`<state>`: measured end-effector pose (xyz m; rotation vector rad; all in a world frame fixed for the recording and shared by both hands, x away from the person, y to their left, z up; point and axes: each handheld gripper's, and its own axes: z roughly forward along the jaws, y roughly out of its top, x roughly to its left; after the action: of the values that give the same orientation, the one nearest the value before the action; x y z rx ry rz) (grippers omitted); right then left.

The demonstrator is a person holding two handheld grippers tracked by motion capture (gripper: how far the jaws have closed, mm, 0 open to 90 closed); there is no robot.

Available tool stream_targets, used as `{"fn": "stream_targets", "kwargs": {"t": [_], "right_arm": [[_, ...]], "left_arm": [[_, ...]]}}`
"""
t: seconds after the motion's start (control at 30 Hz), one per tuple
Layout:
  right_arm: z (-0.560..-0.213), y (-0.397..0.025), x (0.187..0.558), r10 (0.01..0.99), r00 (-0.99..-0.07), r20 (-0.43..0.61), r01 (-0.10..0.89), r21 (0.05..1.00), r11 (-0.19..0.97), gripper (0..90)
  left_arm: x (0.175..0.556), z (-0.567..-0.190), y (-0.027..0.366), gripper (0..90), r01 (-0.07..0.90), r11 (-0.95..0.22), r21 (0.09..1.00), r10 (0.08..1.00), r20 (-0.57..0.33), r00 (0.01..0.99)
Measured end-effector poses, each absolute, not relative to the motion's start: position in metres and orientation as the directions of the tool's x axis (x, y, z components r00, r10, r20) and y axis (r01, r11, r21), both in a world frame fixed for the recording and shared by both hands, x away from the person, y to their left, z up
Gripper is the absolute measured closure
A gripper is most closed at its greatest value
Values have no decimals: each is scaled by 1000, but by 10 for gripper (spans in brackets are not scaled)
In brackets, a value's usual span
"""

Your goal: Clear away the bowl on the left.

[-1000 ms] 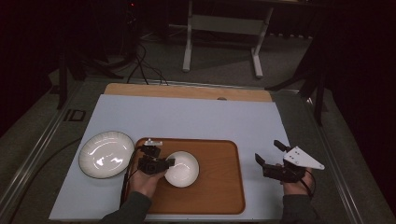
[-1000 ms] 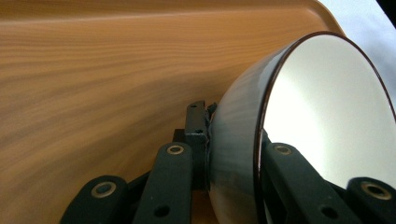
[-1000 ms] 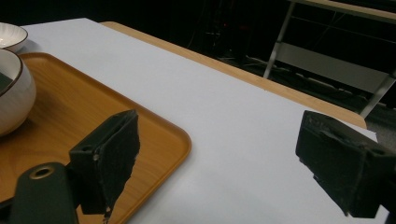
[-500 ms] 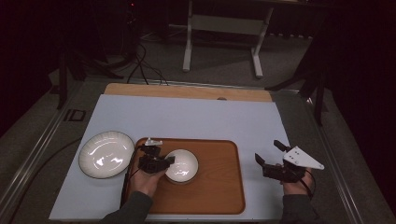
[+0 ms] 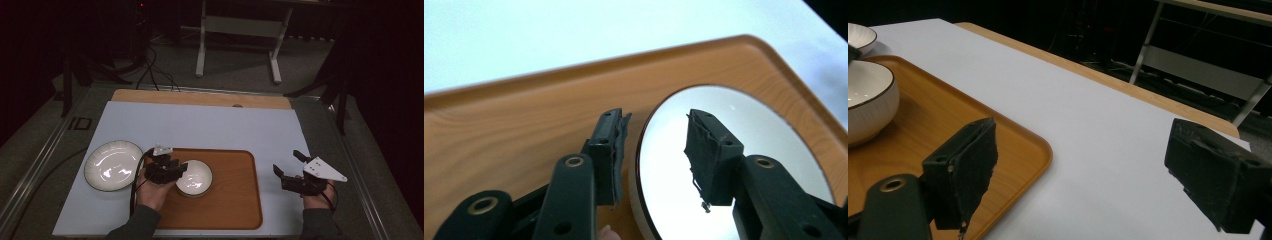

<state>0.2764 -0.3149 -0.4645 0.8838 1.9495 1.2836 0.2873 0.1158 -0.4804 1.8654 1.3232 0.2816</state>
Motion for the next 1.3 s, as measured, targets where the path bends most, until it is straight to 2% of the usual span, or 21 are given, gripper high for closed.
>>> {"fn": "stream_targets", "kwargs": {"t": [0.53,0.93,1.3], "right_arm": [[-464,-315,276,806,-575,-140,186,937,296,132],[-464,-315,276,805,-577,-136,190,936,295,131],[-465,-314,276,801,-584,-132,196,935,296,119]], "left_arm": [[275,-443,146,452,565,-179,805,883,-122,454],[266,-430,190,346,495,-175,851,919,-40,393],[257,-434,220,311,445,-154,882,941,-6,338]]}}
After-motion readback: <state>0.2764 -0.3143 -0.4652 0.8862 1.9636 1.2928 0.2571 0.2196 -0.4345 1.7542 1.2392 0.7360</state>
